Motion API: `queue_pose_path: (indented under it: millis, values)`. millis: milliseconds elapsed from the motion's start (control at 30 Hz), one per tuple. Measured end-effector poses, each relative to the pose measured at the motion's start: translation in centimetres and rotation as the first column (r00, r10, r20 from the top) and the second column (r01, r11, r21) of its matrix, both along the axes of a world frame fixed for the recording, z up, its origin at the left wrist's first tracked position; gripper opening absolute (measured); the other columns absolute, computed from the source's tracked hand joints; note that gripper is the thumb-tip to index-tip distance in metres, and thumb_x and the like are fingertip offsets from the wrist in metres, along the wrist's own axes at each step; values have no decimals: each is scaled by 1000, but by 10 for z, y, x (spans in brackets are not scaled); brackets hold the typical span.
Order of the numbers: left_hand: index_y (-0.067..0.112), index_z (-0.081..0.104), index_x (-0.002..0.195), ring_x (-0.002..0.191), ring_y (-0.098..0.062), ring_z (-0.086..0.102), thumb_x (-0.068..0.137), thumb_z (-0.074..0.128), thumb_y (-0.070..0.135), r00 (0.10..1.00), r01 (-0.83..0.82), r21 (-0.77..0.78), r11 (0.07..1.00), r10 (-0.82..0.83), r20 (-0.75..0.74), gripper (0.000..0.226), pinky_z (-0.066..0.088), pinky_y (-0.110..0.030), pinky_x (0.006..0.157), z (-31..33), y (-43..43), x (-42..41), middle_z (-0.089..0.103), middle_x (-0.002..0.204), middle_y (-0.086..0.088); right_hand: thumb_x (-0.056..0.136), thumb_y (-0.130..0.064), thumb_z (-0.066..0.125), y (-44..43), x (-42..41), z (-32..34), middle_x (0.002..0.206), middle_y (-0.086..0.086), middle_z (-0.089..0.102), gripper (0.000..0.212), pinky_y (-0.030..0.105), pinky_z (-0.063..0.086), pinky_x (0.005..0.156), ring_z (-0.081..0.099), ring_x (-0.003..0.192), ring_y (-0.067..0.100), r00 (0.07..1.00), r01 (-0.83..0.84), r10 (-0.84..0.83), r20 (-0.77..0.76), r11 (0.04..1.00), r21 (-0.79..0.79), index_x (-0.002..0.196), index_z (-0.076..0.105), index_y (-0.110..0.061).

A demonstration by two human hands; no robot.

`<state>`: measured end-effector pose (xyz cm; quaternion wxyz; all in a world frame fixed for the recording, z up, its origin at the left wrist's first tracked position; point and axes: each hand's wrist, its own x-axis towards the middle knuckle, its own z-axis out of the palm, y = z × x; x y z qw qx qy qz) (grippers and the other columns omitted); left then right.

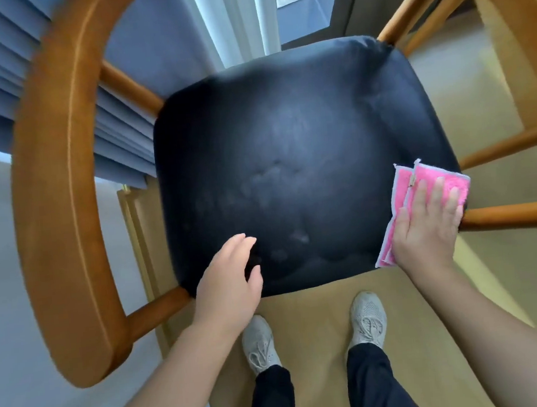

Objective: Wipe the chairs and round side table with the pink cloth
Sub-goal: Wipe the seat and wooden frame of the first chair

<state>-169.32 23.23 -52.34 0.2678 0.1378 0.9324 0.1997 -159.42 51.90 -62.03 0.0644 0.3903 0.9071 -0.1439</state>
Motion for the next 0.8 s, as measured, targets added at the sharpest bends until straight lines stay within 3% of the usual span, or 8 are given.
queue_pose_path:
  millis: [133,267,433,600,800]
  values:
    - [20,52,133,128,-5,39,94,53,14,993,-120,57,991,119,19,40,29,-16,102,6,-29,24,45,139,11,99,-36,17,-38,-37,4,157,20,23,61,57,13,116,17,144,46,970,-240,237,58,969,53,152,26,-7]
    - [25,53,131,116,10,35,94,52,13,985,-167,73,983,164,50,39,20,1,91,7,-48,42,41,130,23,97,-39,7,-61,-79,5,162,15,10,65,53,4,119,6,148,40,956,-284,279,95,957,53,155,14,-11]
    - [31,51,131,112,15,33,96,48,18,976,-204,18,979,202,76,38,20,6,83,9,-68,59,38,125,30,99,-37,13,-92,-112,4,162,14,7,61,53,3,120,2,148,40,903,-427,421,86,902,71,155,9,-13]
    - [31,52,130,104,20,35,96,48,19,971,-217,-11,976,218,96,36,22,10,79,11,-89,64,39,125,30,103,-37,15,-163,-147,8,163,11,-2,59,53,-5,120,-10,148,38,722,-691,691,33,723,-2,156,0,-16]
    - [25,58,124,110,7,44,95,47,12,964,-254,-52,966,258,69,34,24,8,79,14,-112,67,44,120,27,102,-42,14,-211,-162,11,163,8,-2,59,53,-9,119,-13,148,36,467,-884,884,27,467,-2,156,0,-20]
